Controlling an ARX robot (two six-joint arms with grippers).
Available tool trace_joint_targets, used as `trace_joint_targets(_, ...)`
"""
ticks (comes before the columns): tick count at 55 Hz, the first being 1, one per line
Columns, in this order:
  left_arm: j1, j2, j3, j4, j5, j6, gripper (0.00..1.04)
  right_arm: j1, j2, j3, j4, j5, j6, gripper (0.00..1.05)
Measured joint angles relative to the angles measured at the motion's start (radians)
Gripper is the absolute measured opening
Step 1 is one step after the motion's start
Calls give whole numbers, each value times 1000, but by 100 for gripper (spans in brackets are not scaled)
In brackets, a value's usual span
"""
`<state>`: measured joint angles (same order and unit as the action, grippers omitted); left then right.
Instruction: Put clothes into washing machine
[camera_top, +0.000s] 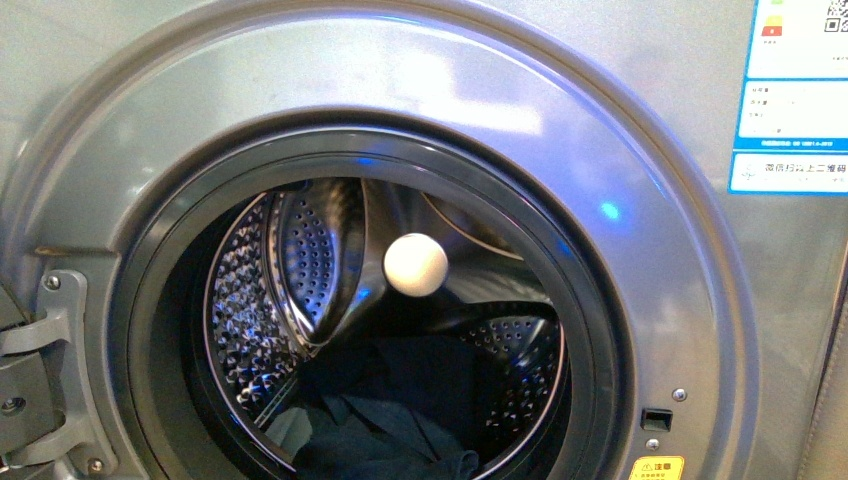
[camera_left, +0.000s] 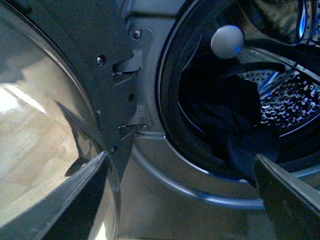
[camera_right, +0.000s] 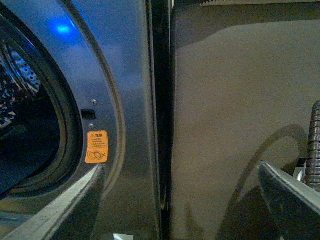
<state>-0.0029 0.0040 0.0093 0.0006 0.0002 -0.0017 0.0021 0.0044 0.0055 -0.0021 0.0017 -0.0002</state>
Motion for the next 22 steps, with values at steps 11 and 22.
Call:
trace_joint_targets(11,0,0,0,0,0,0,98,0,0,0,0,0,0,97)
trace_joint_targets(22,0,0,0,0,0,0,98,0,0,0,0,0,0,97)
